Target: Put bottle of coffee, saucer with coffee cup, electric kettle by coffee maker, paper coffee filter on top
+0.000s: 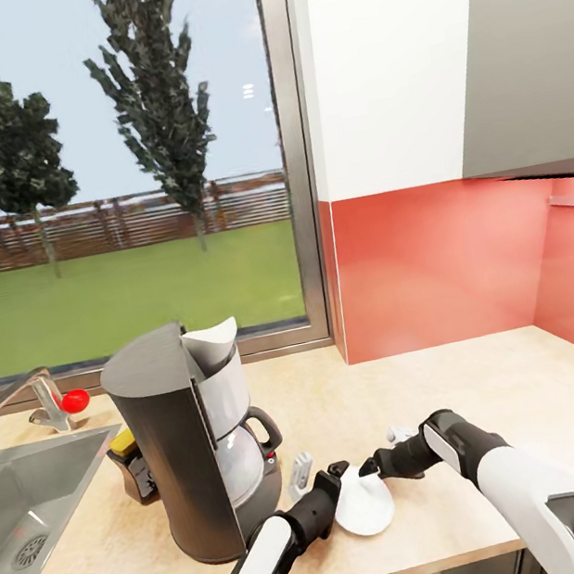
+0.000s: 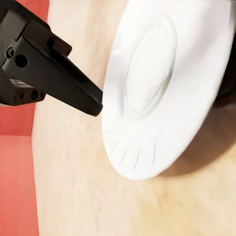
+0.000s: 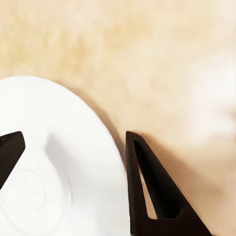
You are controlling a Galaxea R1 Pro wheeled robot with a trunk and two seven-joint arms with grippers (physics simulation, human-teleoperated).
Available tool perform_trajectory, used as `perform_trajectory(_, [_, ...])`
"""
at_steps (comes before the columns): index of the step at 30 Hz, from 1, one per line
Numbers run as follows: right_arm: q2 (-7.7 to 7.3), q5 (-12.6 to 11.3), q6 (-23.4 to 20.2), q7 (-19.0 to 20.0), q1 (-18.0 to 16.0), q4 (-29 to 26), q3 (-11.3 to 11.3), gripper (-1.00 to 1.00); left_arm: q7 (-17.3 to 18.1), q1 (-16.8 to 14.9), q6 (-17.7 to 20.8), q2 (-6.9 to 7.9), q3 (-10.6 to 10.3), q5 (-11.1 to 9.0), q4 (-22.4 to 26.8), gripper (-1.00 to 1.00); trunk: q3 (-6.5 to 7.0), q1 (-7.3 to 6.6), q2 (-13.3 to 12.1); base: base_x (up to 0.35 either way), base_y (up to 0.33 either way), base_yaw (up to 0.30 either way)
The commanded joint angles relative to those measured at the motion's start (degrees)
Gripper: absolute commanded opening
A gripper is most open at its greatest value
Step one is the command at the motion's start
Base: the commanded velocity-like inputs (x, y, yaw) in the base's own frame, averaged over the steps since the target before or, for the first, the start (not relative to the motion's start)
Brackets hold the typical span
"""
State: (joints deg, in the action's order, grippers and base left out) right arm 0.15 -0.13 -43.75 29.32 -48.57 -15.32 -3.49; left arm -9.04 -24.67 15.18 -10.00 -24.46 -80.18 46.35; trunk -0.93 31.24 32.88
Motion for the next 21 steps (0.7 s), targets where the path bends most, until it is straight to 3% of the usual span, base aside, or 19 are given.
perform_trajectory(1, [0.03, 0.7, -0.5, 0.0, 0.0, 0.0, 0.1, 1.0, -0.6, 0.0, 0.2, 0.0, -0.1, -0.6, 0.1, 1.0, -0.13, 0.03, 0.1, 0.0, 0.0, 0.0])
perform_trajectory(18, [0.03, 0.7, -0.5, 0.0, 0.1, 0.0, 0.1, 1.0, -0.2, 0.0, 0.3, 0.0, 0.0, -0.6, 0.0, 1.0, -0.13, 0.03, 0.1, 0.0, 0.0, 0.0])
perform_trajectory(19, [0.03, 0.7, -0.5, 0.0, 0.1, 0.0, 0.1, 1.0, -0.2, 0.0, 0.3, 0.0, 0.0, -0.6, 0.0, -1.0, -0.13, 0.03, 0.1, 0.0, 0.0, 0.0])
perform_trajectory(21, [0.03, 0.7, -0.5, 0.0, 0.1, 0.0, 0.1, 1.0, -0.1, 0.0, 0.3, 0.0, 0.0, -0.6, 0.0, -1.0, -0.13, 0.03, 0.1, 0.0, 0.0, 0.0])
